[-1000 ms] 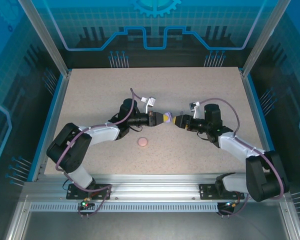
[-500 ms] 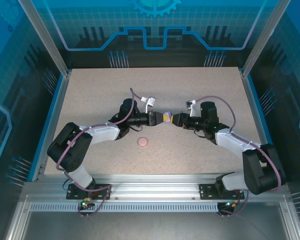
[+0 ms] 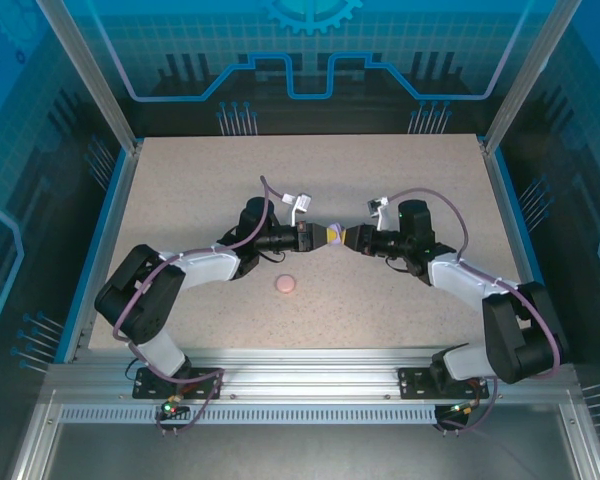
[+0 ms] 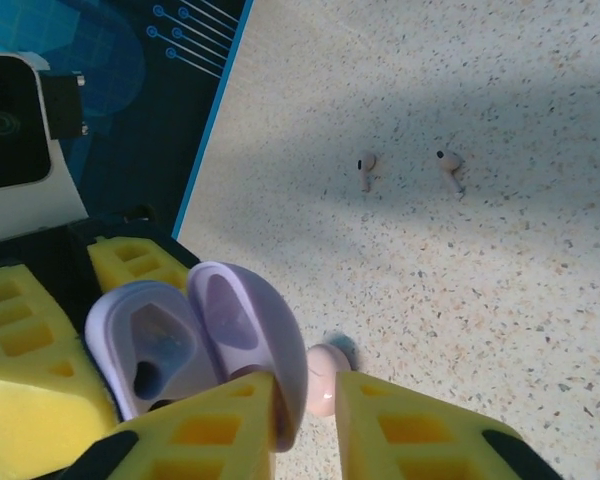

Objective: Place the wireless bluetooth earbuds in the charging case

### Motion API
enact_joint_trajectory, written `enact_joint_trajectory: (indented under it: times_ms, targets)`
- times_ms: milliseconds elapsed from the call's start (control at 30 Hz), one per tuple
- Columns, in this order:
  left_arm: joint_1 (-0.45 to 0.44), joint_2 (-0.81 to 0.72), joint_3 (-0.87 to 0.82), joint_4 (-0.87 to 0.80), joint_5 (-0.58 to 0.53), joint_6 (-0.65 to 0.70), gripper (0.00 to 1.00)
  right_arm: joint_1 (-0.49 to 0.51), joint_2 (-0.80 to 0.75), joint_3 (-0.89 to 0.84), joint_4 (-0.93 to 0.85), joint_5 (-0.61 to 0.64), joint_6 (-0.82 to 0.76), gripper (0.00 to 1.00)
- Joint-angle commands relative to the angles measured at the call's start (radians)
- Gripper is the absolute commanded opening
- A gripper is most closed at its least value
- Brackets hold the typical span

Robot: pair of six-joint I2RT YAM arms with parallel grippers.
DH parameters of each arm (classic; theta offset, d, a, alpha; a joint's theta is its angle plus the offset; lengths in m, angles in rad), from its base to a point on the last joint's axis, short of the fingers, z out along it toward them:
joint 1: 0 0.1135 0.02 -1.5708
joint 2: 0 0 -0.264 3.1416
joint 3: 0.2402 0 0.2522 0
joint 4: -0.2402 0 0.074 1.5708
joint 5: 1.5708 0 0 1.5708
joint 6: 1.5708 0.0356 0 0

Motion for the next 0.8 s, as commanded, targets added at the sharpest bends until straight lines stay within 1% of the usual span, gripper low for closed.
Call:
enact_joint_trajectory:
  times_ms: [0, 33, 133, 333, 400, 433, 467, 533, 567, 600, 633, 700, 767]
  targets:
    - [-0.006, 0.01, 0.005, 0.046, 0.036, -0.017, 0.0, 0.007, 0.017, 0.035, 0.009, 0.005, -0.008, 0.16]
    - [-0.006, 0.011, 0.005, 0.046, 0.037, -0.017, 0.0, 0.007, 0.018, 0.038, 0.008, 0.004, -0.008, 0.14]
    - [-0.006, 0.013, 0.005, 0.046, 0.033, -0.018, 0.0, 0.01, 0.018, 0.048, -0.001, 0.002, -0.01, 0.0]
    - [-0.006, 0.015, 0.005, 0.036, 0.015, -0.02, 0.0, 0.01, 0.006, 0.057, -0.025, 0.01, -0.018, 0.0]
    - [-0.005, 0.011, 0.007, 0.029, 0.009, -0.017, 0.12, 0.009, -0.003, 0.06, -0.044, 0.02, -0.026, 0.0]
    - [-0.005, 0.005, 0.006, 0.024, 0.003, -0.012, 0.24, 0.01, -0.01, 0.06, -0.058, 0.029, -0.032, 0.0]
    - [-0.006, -0.002, 0.006, 0.012, -0.008, -0.006, 0.42, 0.009, -0.016, 0.064, -0.076, 0.038, -0.041, 0.0]
    - [-0.004, -0.026, 0.003, -0.018, -0.035, 0.013, 0.7, 0.009, -0.029, 0.074, -0.116, 0.063, -0.061, 0.0]
    - [-0.002, -0.041, 0.001, -0.04, -0.052, 0.027, 0.81, 0.009, -0.033, 0.081, -0.138, 0.073, -0.07, 0.0]
    - [-0.002, -0.055, 0.001, -0.064, -0.069, 0.04, 0.88, 0.01, -0.035, 0.088, -0.153, 0.077, -0.078, 0.0]
    - [0.0, -0.074, 0.002, -0.093, -0.089, 0.055, 0.97, 0.009, -0.038, 0.095, -0.168, 0.08, -0.086, 0.0]
    - [0.004, -0.107, 0.004, -0.147, -0.123, 0.08, 0.99, 0.006, -0.039, 0.109, -0.192, 0.085, -0.097, 0.0]
    - [0.012, -0.145, 0.005, -0.221, -0.192, 0.093, 0.99, 0.005, -0.041, 0.122, -0.213, 0.092, -0.108, 0.0]
